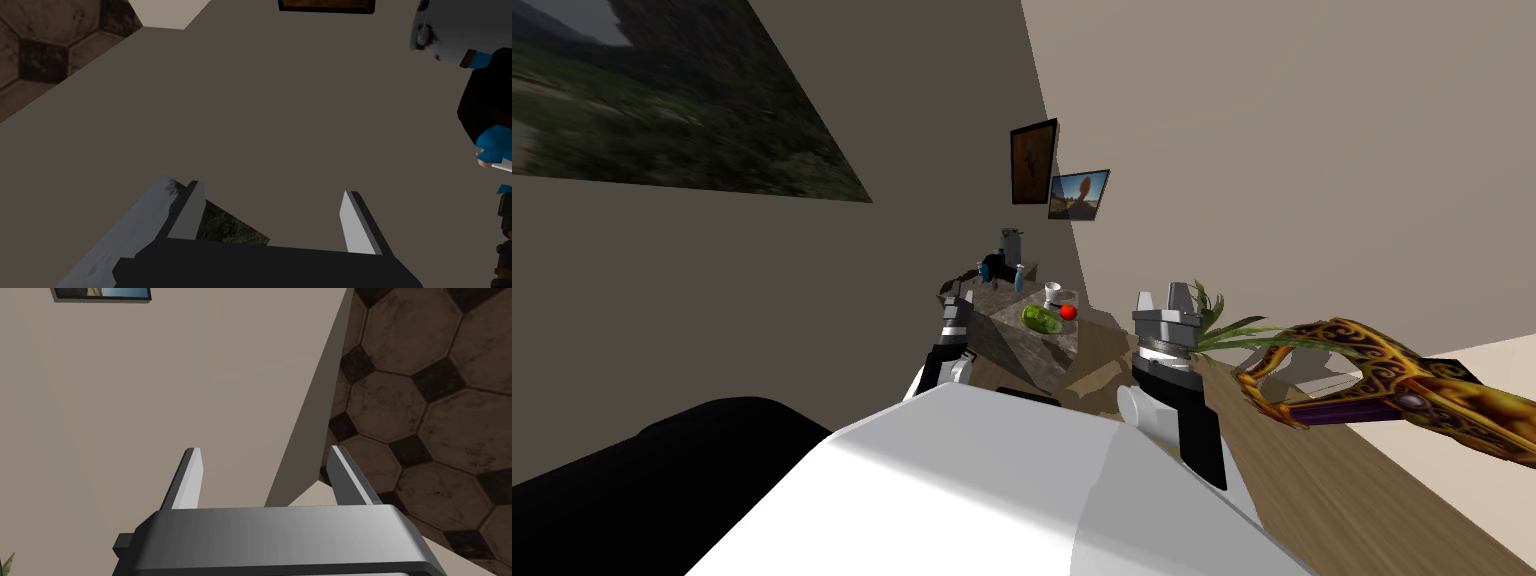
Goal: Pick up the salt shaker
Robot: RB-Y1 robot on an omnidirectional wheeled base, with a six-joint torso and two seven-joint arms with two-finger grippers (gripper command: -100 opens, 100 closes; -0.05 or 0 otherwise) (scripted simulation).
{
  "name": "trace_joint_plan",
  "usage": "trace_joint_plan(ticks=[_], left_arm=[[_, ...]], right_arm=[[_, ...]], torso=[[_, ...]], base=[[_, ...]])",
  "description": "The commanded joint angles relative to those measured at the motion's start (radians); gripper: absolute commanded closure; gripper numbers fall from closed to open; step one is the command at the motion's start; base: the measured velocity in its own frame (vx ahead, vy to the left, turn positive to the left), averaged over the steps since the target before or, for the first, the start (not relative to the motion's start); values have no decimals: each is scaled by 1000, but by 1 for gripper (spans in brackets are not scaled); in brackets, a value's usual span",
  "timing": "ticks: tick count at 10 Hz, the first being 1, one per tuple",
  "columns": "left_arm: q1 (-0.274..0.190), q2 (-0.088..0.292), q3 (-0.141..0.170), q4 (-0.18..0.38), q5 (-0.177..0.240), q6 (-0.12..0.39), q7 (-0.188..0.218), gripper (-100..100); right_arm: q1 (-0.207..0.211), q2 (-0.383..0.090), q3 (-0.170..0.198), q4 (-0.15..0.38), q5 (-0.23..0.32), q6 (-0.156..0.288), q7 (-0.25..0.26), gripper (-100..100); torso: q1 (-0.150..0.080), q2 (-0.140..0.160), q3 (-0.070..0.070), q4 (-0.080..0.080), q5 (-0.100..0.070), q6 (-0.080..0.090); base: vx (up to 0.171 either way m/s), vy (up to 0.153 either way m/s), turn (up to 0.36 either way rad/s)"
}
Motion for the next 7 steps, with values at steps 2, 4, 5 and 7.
trace_joint_plan(ticks=[2, 4, 5, 7], left_arm=[[0, 0, 0, 0, 0, 0, 0, 0], [0, 0, 0, 0, 0, 0, 0, 0], [0, 0, 0, 0, 0, 0, 0, 0], [0, 0, 0, 0, 0, 0, 0, 0]], right_arm=[[-50, -35, -23, 32, 10, 53, -46, -100], [-94, -55, -41, 59, 17, 97, -85, -100], [-121, -65, -53, 76, 21, 123, -108, -100], [-183, -86, -81, 117, 31, 178, -162, -100]], torso=[[3, 1, 1, 0, 1, 0], [9, 1, 1, 0, 2, 0], [9, 2, 1, 0, 2, 0], [9, 2, 1, 1, 2, 0]], base=[[-30, 96, 83], [-34, 138, 53], [-45, 134, 93], [-41, 148, 86]])
